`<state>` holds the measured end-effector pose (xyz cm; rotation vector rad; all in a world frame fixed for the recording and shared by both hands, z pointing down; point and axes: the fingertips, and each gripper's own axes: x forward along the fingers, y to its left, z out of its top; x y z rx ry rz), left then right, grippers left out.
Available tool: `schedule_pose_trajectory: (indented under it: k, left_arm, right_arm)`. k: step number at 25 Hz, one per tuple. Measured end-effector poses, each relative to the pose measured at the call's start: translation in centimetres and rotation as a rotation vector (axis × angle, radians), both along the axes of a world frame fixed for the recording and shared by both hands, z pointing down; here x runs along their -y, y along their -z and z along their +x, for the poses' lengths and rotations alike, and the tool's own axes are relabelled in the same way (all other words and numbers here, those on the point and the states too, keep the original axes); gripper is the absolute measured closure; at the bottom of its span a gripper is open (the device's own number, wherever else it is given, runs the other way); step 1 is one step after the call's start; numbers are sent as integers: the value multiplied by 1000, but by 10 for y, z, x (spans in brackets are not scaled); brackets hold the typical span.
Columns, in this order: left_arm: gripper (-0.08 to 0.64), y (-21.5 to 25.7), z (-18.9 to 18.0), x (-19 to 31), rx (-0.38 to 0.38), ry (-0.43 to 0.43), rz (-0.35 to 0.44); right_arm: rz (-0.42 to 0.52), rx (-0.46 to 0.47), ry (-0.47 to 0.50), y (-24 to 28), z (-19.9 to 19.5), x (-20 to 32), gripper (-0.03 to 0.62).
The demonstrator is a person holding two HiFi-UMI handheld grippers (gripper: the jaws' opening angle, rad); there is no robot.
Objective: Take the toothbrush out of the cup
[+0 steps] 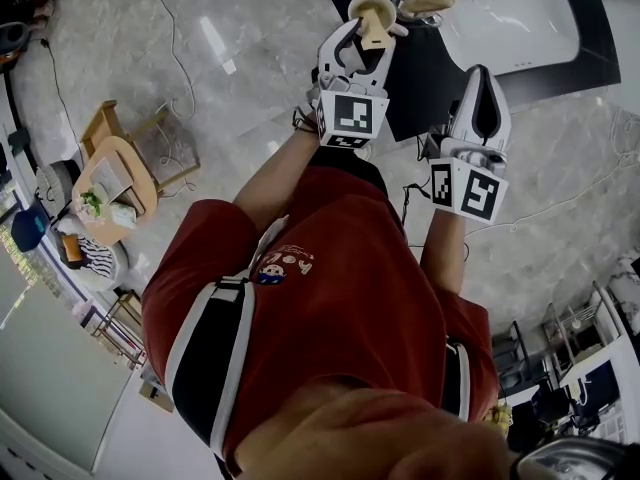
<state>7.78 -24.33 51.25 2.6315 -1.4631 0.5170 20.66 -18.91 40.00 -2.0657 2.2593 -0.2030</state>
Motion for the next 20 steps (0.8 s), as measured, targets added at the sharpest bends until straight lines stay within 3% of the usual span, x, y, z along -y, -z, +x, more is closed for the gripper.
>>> schedule_pose_trajectory:
  k: [8,20]
  left_arm:
    - [493,5,-4,6,-2,29,4]
    - [515,38,-9,11,-13,50,72]
  right_arm:
    - [3,5,8,1,-3,9,581]
    - [53,7,23,17,-5,11,581]
